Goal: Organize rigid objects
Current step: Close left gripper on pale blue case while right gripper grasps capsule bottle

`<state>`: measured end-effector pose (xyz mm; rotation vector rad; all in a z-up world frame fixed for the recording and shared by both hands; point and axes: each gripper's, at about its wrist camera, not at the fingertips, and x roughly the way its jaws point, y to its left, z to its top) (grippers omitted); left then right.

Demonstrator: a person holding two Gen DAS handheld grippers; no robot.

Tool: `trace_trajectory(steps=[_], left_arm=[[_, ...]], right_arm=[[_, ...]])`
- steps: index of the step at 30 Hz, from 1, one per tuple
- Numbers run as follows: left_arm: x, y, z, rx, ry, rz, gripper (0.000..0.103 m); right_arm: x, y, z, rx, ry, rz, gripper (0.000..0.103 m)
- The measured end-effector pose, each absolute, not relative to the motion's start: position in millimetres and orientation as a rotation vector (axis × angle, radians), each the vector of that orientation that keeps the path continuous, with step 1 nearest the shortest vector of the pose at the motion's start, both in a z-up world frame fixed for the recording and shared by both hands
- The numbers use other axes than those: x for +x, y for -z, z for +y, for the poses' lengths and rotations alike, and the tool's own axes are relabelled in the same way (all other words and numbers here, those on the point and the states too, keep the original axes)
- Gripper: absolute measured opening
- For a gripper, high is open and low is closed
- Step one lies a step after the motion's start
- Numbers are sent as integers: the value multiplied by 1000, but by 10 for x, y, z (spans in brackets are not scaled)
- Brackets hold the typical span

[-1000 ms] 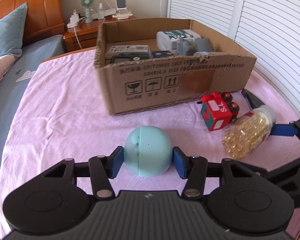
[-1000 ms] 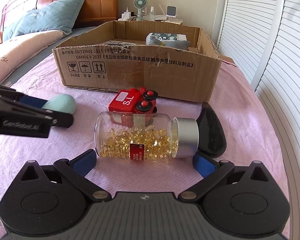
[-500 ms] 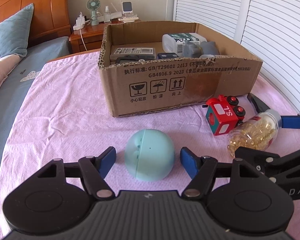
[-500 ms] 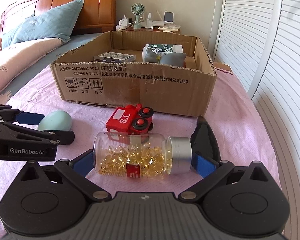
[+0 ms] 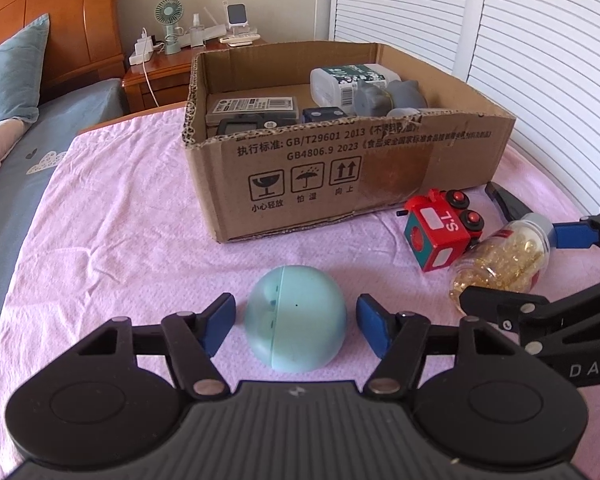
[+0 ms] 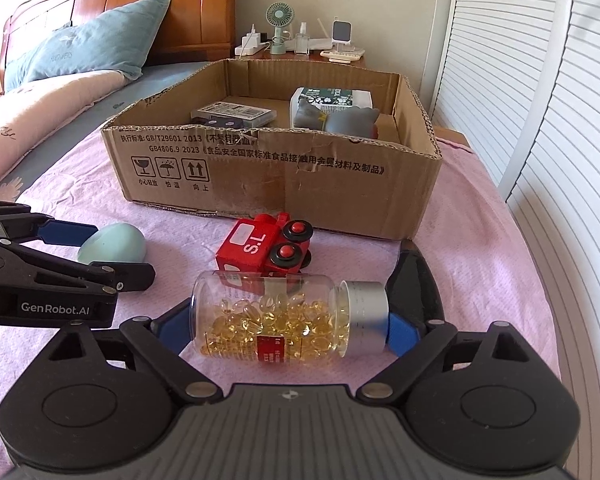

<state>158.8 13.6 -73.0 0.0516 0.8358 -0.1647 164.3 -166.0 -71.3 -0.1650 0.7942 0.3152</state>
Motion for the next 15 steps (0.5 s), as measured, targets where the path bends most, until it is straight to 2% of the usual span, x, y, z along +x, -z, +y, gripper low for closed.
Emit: trace_trajectory(steps=[4,8,15], left_arm=[[1581,724,148,57,176,843,64],[1595,700,158,69,203,851,52],[1644,663,198,74,238,901,52]], right_arm=[[1659,716,-1651,-170,-312,801,96],[1683,703,-1641,-174,-314,813,96],[1692,674,-1638,-192,-340,835,96]])
